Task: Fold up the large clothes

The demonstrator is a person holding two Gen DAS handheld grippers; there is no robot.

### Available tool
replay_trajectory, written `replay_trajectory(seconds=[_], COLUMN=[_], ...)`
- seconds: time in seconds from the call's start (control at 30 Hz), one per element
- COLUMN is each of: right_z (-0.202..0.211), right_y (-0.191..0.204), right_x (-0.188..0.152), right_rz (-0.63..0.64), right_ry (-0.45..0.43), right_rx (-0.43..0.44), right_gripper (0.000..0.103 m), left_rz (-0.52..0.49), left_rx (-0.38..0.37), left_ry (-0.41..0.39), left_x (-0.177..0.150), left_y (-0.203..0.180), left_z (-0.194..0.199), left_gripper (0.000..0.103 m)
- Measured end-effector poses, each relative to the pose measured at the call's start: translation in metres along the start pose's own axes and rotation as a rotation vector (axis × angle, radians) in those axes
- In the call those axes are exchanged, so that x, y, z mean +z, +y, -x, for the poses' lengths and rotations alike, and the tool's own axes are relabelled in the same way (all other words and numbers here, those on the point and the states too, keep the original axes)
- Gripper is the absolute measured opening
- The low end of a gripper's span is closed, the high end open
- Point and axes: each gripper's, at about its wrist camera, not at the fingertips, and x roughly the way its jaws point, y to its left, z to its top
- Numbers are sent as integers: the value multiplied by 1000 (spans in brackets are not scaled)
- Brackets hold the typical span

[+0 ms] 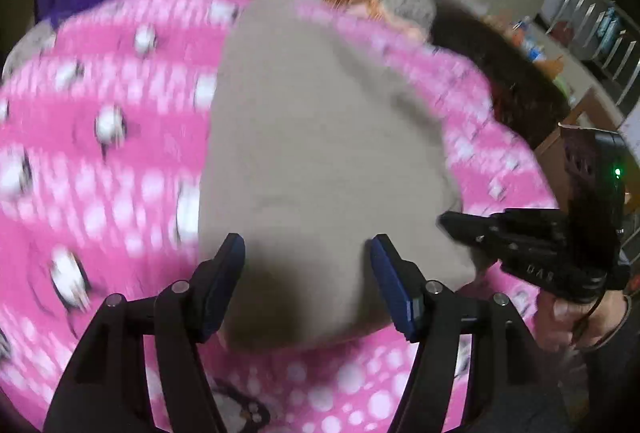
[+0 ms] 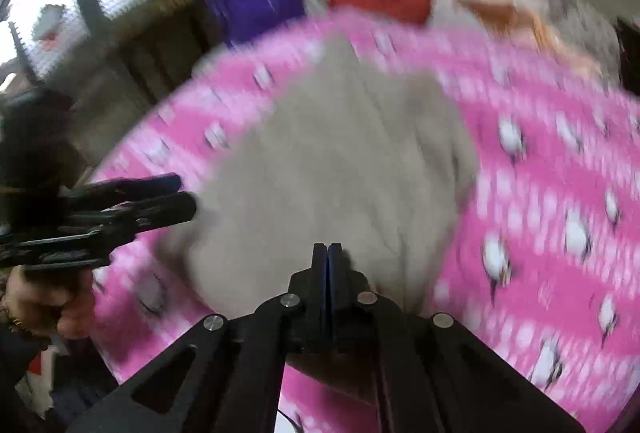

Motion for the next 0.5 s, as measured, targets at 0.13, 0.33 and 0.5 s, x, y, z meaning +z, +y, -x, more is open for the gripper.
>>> replay_trajectory(seconds=[0.13,0.33,0.5], right_z=[-8,-4,0], right_y=[-36,-36,-20], right_x=[-32,-44,-52], right_rz=[-107,-147,-65], right_ry=[-72,-106,-137], right_rx=[67,61,-28], right_gripper=[0,0,0], left_rz=[-55,-116,-103], left_rx=[37,42,31], left_ry=[-41,-66,-100], left_x=[-12,-14,-16], left_y=[-7,-22,-22], left_z=[-8,-16,-14], left_gripper=[66,103,103])
